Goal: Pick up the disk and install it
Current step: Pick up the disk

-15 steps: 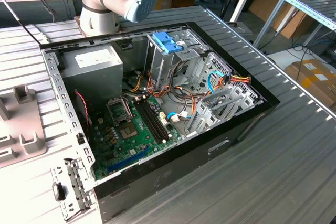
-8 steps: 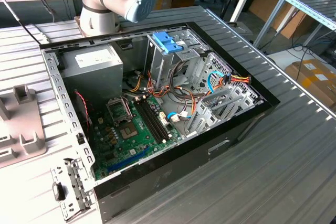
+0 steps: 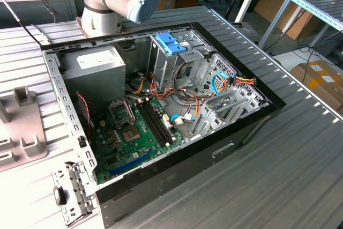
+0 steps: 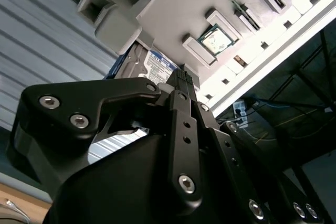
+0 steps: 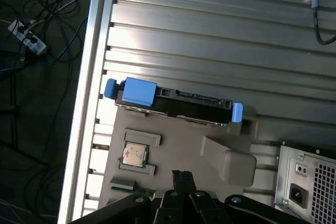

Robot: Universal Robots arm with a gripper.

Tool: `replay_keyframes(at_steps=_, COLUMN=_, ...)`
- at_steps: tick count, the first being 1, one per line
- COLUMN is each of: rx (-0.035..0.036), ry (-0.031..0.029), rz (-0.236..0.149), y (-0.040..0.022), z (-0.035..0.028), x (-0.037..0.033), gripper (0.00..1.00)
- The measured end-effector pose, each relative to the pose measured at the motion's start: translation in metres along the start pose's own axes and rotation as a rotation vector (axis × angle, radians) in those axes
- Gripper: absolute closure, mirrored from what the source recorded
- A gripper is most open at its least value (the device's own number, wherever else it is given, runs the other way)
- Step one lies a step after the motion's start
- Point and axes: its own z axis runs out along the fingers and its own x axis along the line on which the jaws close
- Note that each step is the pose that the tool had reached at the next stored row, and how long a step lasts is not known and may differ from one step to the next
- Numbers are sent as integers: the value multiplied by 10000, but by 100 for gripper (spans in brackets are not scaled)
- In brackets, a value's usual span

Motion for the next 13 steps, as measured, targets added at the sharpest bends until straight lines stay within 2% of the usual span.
replay_keyframes(at_steps=13, rx=-28, ry=52, rz=-1170, y=0, z=0, x=0, gripper=89)
